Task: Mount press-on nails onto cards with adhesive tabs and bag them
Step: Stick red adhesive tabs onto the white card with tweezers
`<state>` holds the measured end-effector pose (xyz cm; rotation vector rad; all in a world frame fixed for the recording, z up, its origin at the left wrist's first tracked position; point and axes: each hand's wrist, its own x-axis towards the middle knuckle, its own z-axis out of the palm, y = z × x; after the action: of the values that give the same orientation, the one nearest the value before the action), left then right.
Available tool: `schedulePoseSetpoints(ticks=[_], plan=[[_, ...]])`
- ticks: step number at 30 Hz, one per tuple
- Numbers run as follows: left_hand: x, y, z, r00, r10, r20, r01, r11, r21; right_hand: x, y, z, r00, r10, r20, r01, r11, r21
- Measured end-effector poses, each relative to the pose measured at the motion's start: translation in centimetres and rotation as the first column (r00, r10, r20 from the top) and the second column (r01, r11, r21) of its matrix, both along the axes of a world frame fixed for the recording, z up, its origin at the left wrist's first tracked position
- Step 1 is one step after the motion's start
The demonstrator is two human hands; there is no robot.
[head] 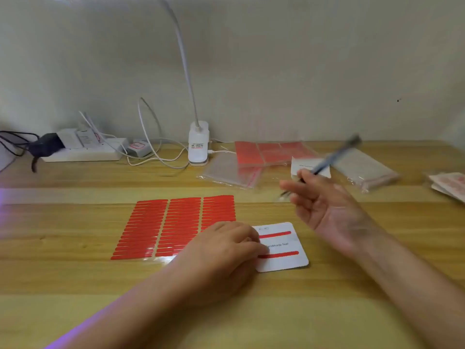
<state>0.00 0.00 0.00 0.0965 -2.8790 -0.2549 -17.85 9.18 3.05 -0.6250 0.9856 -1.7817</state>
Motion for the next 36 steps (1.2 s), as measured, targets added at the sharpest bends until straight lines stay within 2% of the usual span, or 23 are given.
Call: schedulePoseSetpoints(ticks=[3, 6, 9, 13, 17, 20, 21, 24, 27, 30, 34, 36], plan=[[0.5, -0.5, 0.4, 1.0, 0.024, 0.011, -0.024, 1.0, 0.006, 0.5, -1.0, -1.2, 0.924, -0.139, -0.357, 0.173, 0.983, 0.065], [0.7, -0.9, 0.4, 0.999, 0.032, 0.03, -0.034, 0.998, 0.054, 0.8, -1.5, -2.2, 0.828, -0.12, -0.547, 0.201, 0.975, 0.09], [0.9, -1.3, 0.1, 0.999, 0.042, 0.001, -0.042, 0.995, 0.094, 1.1, -1.6, -2.5, 0.798, -0.028, -0.602, 0.126, 0.985, 0.12], [0.9, -1.6, -0.2, 0.997, 0.078, 0.008, -0.078, 0.991, 0.112, 1.6, -1.6, -3.3, 0.722, -0.157, -0.674, 0.27, 0.961, 0.065], [0.8, -1.4, -0.6, 0.999, 0.051, 0.008, -0.051, 0.993, 0.104, 1.7, -1.6, -3.6, 0.728, -0.269, -0.63, 0.339, 0.941, -0.009], [0.6, -1.3, -0.9, 0.998, 0.059, 0.004, -0.059, 0.991, 0.116, 1.4, -1.7, -3.9, 0.63, -0.251, -0.734, 0.369, 0.93, -0.001], [0.5, -1.3, -1.0, 0.998, 0.059, -0.004, -0.058, 0.991, 0.121, 1.3, -1.6, -4.0, 0.629, -0.241, -0.739, 0.358, 0.934, 0.0], [0.5, -1.5, -1.2, 0.997, 0.065, -0.029, -0.06, 0.985, 0.16, 1.6, -1.3, -4.0, 0.707, -0.252, -0.661, 0.316, 0.948, -0.022], [0.6, -1.5, -1.3, 0.993, 0.086, -0.08, -0.068, 0.977, 0.203, 1.7, -1.2, -4.0, 0.671, -0.27, -0.691, 0.336, 0.941, -0.043], [0.8, -1.9, -1.0, 0.975, 0.173, -0.139, -0.146, 0.972, 0.181, 1.8, -1.0, -4.1, 0.688, -0.238, -0.686, 0.311, 0.95, -0.018], [1.1, -2.5, -0.9, 0.965, 0.244, -0.1, -0.227, 0.961, 0.161, 1.5, -0.9, -4.3, 0.567, -0.208, -0.797, 0.326, 0.945, -0.014], [1.1, -2.7, -0.8, 0.963, 0.255, -0.09, -0.236, 0.955, 0.178, 1.1, -0.8, -4.4, 0.478, -0.196, -0.856, 0.344, 0.939, -0.023]])
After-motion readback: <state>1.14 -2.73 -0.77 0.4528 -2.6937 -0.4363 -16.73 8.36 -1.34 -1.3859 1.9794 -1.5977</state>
